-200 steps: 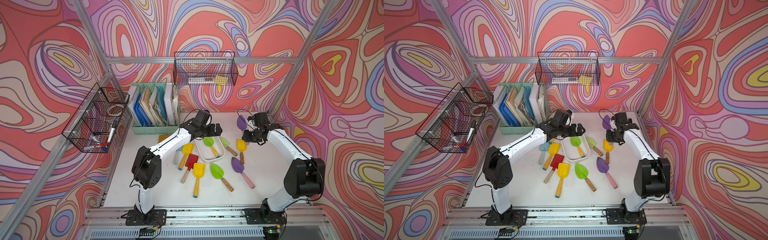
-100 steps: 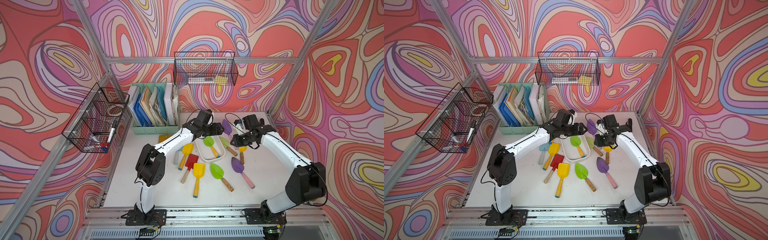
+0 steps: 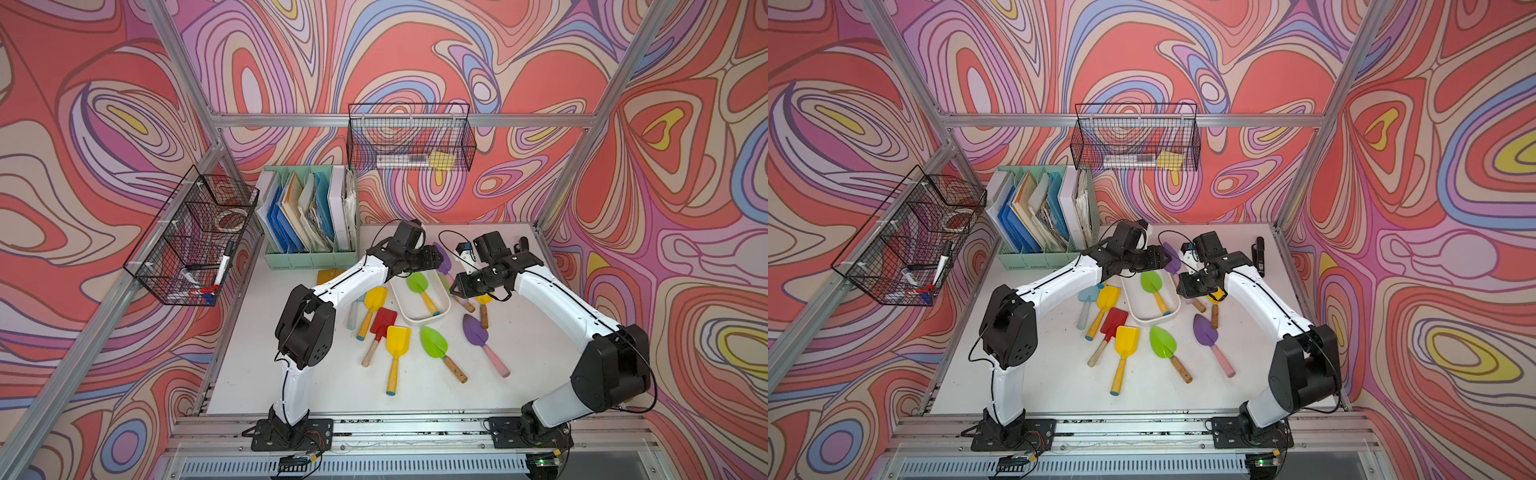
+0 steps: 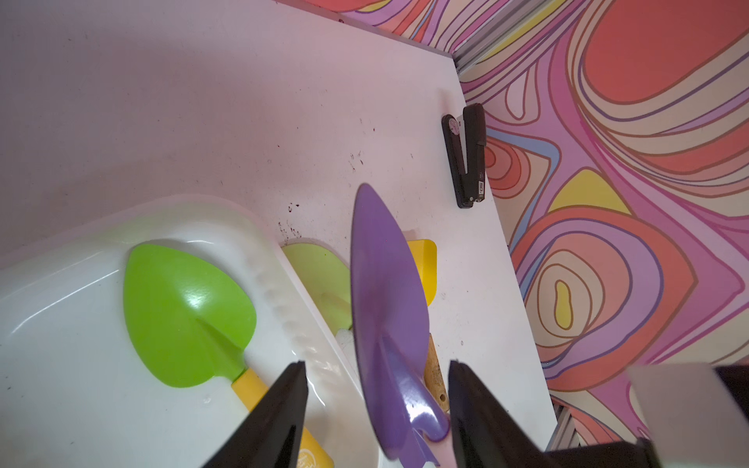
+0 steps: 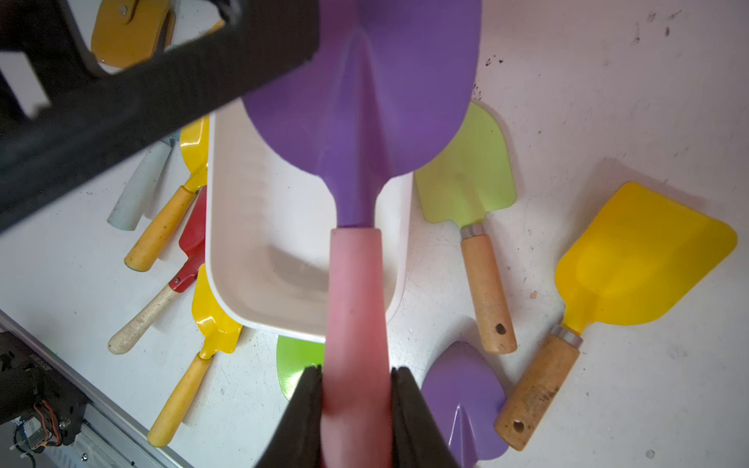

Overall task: Put the shovel into the storage box
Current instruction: Place the shovel in the storage box.

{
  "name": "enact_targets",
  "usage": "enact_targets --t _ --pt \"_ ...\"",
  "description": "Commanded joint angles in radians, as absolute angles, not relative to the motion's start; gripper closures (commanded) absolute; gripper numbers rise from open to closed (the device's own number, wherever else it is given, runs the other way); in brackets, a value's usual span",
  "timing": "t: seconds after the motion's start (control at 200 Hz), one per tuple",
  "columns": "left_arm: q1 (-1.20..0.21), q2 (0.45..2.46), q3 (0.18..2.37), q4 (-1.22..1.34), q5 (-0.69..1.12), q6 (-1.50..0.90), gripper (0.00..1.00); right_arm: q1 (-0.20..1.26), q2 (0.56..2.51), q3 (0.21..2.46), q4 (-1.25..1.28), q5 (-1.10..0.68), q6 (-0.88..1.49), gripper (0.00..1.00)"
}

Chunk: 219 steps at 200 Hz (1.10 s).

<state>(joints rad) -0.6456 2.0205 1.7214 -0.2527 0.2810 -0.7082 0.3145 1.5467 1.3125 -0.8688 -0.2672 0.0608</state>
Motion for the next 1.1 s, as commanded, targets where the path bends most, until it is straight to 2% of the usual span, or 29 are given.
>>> enact_targets --t 0.0,0.135,0.29,0.586,0.806,0.881,0.931,1.092 --pt "-0.637 2.042 1.734 -0.212 0.264 -0.719 0.48 0.324 1.516 1.337 -0.859 -0.284 0.068 1.00" --pt "-0.637 2.050 1.733 -0.206 0.269 -0.727 0.59 0.328 1.513 1.338 -0.857 -0.290 0.071 1.00" --pt "-0.637 2.051 1.725 -0.201 0.270 -0.730 0.79 0.330 1.514 1.344 -0.856 -0.293 0.074 1.00" --pt "-0.637 2.051 1.716 -0.210 0.266 -0.727 1.00 0.331 1.518 1.347 -0.851 -0.291 0.078 1.00" --pt "-0.637 2.055 1.715 -0.230 0.253 -0.727 1.00 0.333 1.520 1.355 -0.853 -0.281 0.088 1.00" --pt "-0.637 2.054 1.712 -0.236 0.244 -0.729 1.00 0.333 1.520 1.360 -0.857 -0.276 0.089 0.79" --pt "-0.636 2.050 1.704 -0.240 0.230 -0.734 1.00 0.333 1.522 1.362 -0.859 -0.273 0.091 0.68" --pt "-0.637 2.025 1.658 -0.227 0.174 -0.750 1.00 0.332 1.510 1.359 -0.869 -0.262 0.091 0.52"
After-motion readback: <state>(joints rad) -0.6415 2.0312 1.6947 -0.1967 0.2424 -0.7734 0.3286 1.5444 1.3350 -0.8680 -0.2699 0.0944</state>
